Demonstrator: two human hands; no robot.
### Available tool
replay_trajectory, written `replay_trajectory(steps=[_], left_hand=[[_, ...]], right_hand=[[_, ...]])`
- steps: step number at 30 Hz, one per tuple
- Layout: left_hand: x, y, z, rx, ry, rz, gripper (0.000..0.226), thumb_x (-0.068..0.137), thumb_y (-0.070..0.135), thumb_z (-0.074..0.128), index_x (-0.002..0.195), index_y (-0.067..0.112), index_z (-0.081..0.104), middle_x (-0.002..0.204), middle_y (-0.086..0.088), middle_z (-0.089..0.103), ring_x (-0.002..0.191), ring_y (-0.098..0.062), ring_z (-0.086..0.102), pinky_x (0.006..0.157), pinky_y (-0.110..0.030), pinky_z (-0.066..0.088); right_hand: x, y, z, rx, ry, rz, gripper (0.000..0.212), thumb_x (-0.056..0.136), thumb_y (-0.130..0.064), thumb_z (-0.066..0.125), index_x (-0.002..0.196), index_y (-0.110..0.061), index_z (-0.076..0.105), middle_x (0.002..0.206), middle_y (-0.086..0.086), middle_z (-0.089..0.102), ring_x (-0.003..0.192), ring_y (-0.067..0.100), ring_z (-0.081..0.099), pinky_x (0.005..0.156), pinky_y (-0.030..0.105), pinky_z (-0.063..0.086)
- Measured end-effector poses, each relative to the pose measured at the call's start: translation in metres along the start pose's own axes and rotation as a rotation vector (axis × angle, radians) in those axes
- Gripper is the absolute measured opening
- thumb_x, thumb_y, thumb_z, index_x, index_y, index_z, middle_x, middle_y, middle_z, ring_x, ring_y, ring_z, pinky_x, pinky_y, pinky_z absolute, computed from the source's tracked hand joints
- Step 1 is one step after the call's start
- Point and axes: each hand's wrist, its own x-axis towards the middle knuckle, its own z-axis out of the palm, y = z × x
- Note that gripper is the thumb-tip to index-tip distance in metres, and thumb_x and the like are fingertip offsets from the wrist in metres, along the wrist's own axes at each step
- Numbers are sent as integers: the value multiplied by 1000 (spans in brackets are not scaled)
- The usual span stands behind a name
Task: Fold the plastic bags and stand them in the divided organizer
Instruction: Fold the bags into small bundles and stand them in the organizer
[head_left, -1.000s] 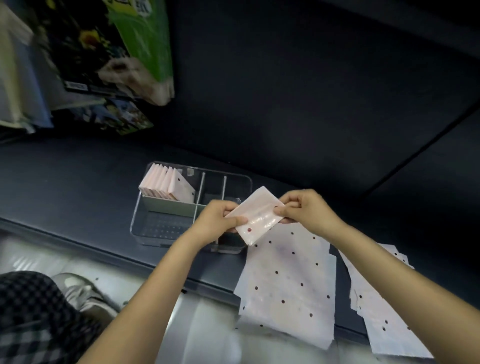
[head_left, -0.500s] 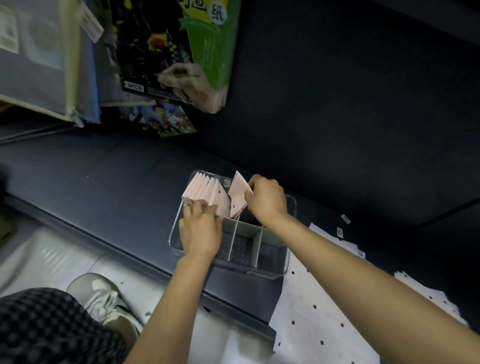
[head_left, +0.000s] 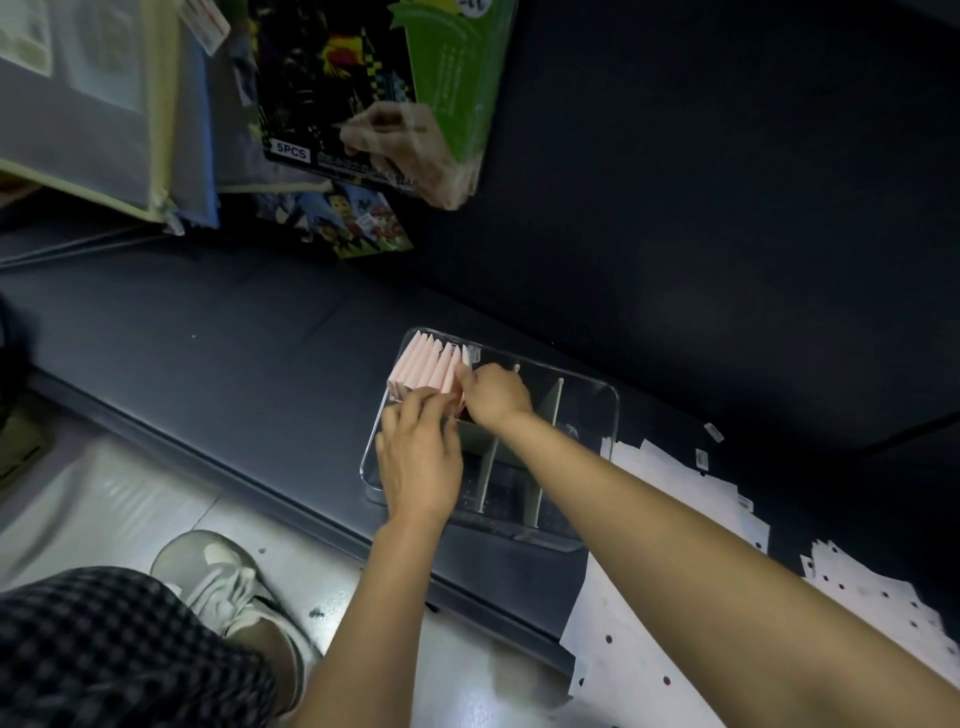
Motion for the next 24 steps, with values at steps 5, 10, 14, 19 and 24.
replay_trajectory(steps=[5,10,14,19,24], left_hand=[[1,2,-1,57,-36,1,37,92,15,53,129,16,55,133,2,51,116,-23,38,93,-36,33],[-3,15,-8,50,48,-1,33,91,8,53,123,11,59,127,-7,52,119,-29,37,94,-42,35],[-26,49,5,-63,-39,243,24,93,8,52,113,7,63,114,-9,60,108,-27,47,87,-42,44],[-96,73,48,-46,-583,451,22,94,18,53,112,15,66,114,-2,64,104,-22,58,84,-34,47],[-159,44,81,286,-1018,603,64,91,41,57,147,26,29,157,9,16,145,-10,10,115,-28,18]], right_hand=[[-4,7,-10,28,-163,-80,49,101,-39,30,86,-5,62,96,16,62,88,27,58,75,31,42],[-36,48,-35,236,-52,-206,31,98,-24,45,99,-5,70,101,11,70,95,24,63,87,35,49],[-88,128,-55,222,95,-268,23,94,-22,55,111,-15,68,110,-2,69,99,8,60,91,23,46],[-175,256,-44,102,65,-100,26,91,-21,61,116,-15,64,116,0,65,101,11,59,92,20,45],[-251,339,-9,-103,-35,-85,63,81,-39,70,135,-20,45,141,-5,40,129,13,38,106,19,28]])
